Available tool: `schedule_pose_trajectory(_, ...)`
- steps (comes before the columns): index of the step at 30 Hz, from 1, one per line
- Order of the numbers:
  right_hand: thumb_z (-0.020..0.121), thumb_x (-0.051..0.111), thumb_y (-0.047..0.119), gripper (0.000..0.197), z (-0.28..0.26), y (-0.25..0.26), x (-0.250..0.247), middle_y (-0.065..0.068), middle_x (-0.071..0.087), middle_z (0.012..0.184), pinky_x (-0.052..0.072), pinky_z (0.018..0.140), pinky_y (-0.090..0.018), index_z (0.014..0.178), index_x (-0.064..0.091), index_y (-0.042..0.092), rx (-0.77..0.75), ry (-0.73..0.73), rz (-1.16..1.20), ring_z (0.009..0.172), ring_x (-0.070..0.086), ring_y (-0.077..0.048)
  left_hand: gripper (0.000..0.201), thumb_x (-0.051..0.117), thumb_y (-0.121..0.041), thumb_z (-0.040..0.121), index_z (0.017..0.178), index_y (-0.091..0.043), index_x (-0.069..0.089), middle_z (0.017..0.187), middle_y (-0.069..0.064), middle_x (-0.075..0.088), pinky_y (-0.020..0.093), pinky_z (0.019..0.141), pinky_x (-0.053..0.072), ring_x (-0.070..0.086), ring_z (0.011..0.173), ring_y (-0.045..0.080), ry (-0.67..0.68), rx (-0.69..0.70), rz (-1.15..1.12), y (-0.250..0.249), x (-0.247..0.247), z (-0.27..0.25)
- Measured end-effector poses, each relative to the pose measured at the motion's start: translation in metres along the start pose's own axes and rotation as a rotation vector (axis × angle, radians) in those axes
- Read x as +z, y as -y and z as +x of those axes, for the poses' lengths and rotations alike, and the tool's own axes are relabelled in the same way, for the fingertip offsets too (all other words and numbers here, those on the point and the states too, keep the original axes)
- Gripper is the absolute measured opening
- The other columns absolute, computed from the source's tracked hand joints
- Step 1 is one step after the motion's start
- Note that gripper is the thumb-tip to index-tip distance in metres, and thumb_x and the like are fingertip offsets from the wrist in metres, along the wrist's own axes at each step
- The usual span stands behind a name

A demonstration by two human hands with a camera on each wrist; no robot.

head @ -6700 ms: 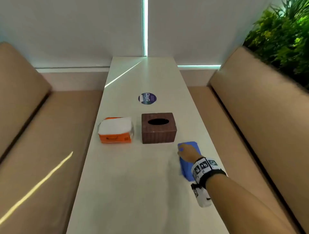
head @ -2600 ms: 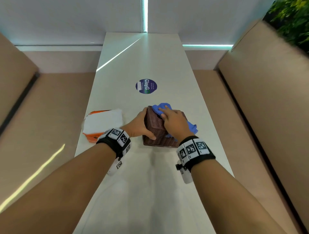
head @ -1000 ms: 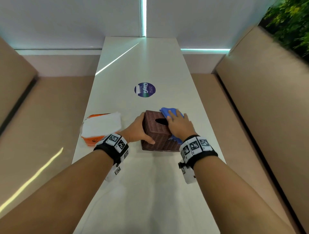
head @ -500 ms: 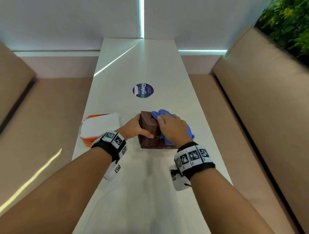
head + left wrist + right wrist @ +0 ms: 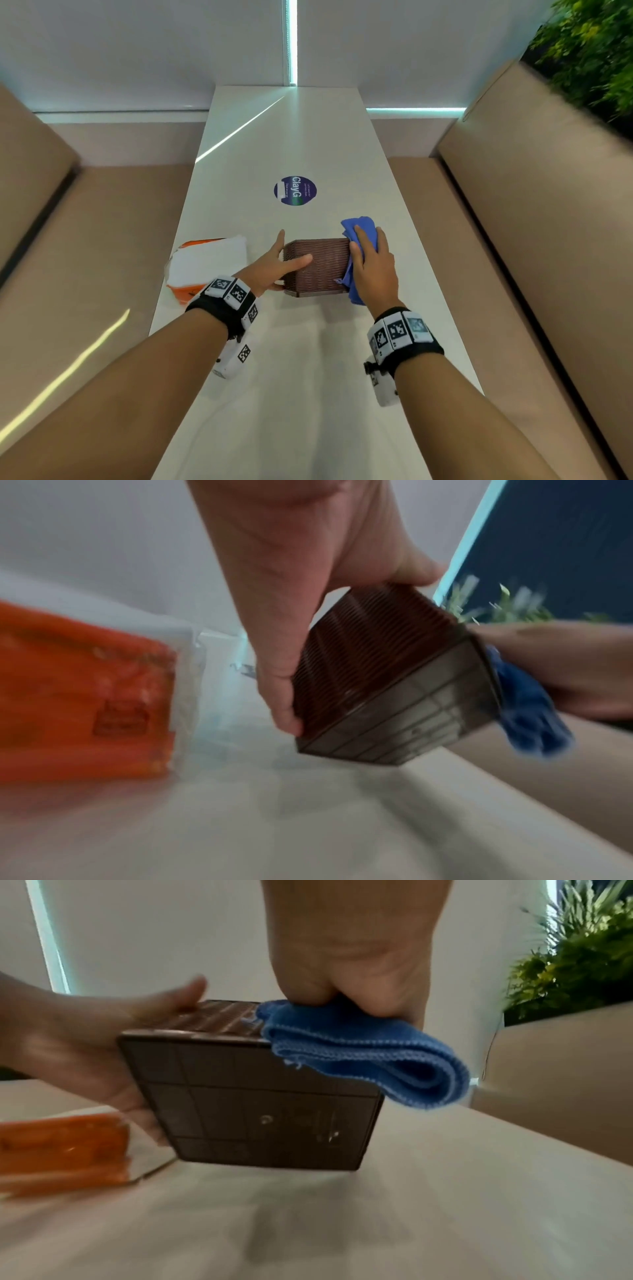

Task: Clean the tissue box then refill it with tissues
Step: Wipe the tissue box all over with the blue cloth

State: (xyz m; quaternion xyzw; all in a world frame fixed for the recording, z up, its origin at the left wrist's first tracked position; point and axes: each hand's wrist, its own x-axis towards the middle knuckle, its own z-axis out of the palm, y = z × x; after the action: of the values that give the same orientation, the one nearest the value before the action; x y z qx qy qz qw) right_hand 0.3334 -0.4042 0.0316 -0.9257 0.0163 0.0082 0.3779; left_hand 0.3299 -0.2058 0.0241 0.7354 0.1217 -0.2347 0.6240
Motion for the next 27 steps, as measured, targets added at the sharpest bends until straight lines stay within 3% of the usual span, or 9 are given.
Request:
schedule_pose_trajectory(2, 0.101, 0.027, 0.042, 0.044, 0.013, -0.005, -0.003, -0.001, 0.015, 0.159, 0.034, 0.106, -0.040, 0.145, 0.033, 0.034, 0.011, 0.036, -0.015, 0.134, 0.036, -0.032, 0.109, 0.072, -0.023, 0.079, 0.147, -0.035, -0.012, 0.155, 0.004, 0.022, 0.044, 0.108, 0.037, 0.035, 0.131, 0.015, 0.074, 0.127, 0.144, 0.001, -0.001, -0.003)
schedule_pose_trajectory(6, 0.101, 0.024, 0.044, 0.047, 0.027, -0.008, -0.005, -0.003, 0.018, 0.158, 0.034, 0.108, -0.044, 0.145, 0.034, 0.032, 0.008, 0.048, -0.024, 0.136, 0.036, -0.032, 0.149, 0.082, -0.052, 0.037, 0.143, -0.036, -0.021, 0.155, 0.005, -0.001, 0.046, 0.117, 0.022, 0.011, 0.143, 0.020, 0.133, 0.254, 0.482, -0.001, -0.003, -0.002)
schedule_pose_trajectory(8, 0.101, 0.024, 0.044, 0.047, 0.026, -0.009, -0.005, -0.003, 0.017, 0.159, 0.035, 0.108, -0.043, 0.145, 0.032, 0.032, 0.004, 0.040, -0.022, 0.136, 0.037, -0.031, 0.153, 0.085, -0.052, 0.034, 0.144, -0.026, -0.018, 0.154, 0.005, -0.003, 0.039, 0.118, 0.018, 0.008, 0.142, 0.016, 0.093, 0.341, 0.553, 0.003, 0.000, 0.002)
schedule_pose_trajectory(11, 0.102, 0.027, 0.038, 0.045, 0.023, -0.009, -0.003, -0.003, 0.015, 0.160, 0.035, 0.108, -0.038, 0.146, 0.031, 0.031, -0.032, 0.022, -0.008, 0.138, 0.036, -0.028, 0.138, 0.092, -0.035, 0.042, 0.144, -0.015, 0.000, 0.147, 0.008, 0.014, 0.043, 0.116, 0.027, 0.024, 0.137, 0.018, -0.016, 0.442, 0.486, 0.010, 0.006, 0.006)
schedule_pose_trajectory(17, 0.099, 0.037, 0.001, 0.051, 0.012, 0.005, 0.003, -0.007, 0.009, 0.161, 0.025, 0.119, -0.037, 0.148, 0.030, 0.014, -0.075, 0.039, -0.008, 0.149, 0.005, -0.025, 0.123, 0.078, -0.051, 0.042, 0.139, -0.011, 0.015, 0.138, 0.011, 0.028, 0.041, 0.108, 0.039, 0.038, 0.128, 0.020, -0.108, 0.540, 0.476, 0.017, 0.008, 0.011)
schedule_pose_trajectory(20, 0.096, 0.047, 0.005, 0.056, -0.010, 0.027, 0.014, -0.009, 0.012, 0.160, 0.025, 0.118, -0.038, 0.148, 0.028, 0.015, -0.203, 0.097, -0.155, 0.149, 0.006, -0.026, 0.116, 0.080, -0.047, 0.044, 0.136, -0.007, 0.022, 0.136, 0.010, 0.034, 0.034, 0.106, 0.041, 0.043, 0.124, 0.019, -0.120, 0.580, 0.416, 0.010, 0.012, 0.017)
schedule_pose_trajectory(23, 0.100, 0.040, 0.025, 0.047, -0.020, 0.047, 0.018, -0.008, 0.015, 0.160, 0.012, 0.121, -0.041, 0.146, 0.034, 0.015, -0.280, 0.103, -0.217, 0.149, 0.006, -0.026, 0.096, 0.072, -0.045, 0.053, 0.126, 0.003, 0.032, 0.126, 0.007, 0.041, 0.011, 0.097, 0.040, 0.049, 0.110, 0.012, -0.072, 0.630, 0.373, 0.000, 0.013, 0.015)
schedule_pose_trajectory(25, 0.099, 0.036, 0.039, 0.047, -0.014, 0.048, 0.015, -0.009, 0.009, 0.161, 0.004, 0.121, -0.044, 0.140, 0.040, 0.016, -0.273, 0.076, -0.203, 0.149, -0.002, -0.028, 0.091, 0.069, -0.044, 0.055, 0.125, 0.003, 0.034, 0.124, 0.009, 0.043, 0.019, 0.096, 0.044, 0.051, 0.109, 0.017, -0.062, 0.614, 0.369, -0.001, 0.011, 0.014)
schedule_pose_trajectory(27, 0.097, 0.039, 0.042, 0.046, -0.003, 0.039, 0.013, -0.011, 0.002, 0.161, 0.007, 0.120, -0.046, 0.136, 0.040, 0.017, -0.268, 0.113, -0.166, 0.149, -0.004, -0.030, 0.098, 0.072, -0.046, 0.051, 0.129, -0.002, 0.031, 0.129, 0.010, 0.042, 0.033, 0.098, 0.045, 0.050, 0.115, 0.021, -0.053, 0.576, 0.405, 0.003, 0.008, 0.016)
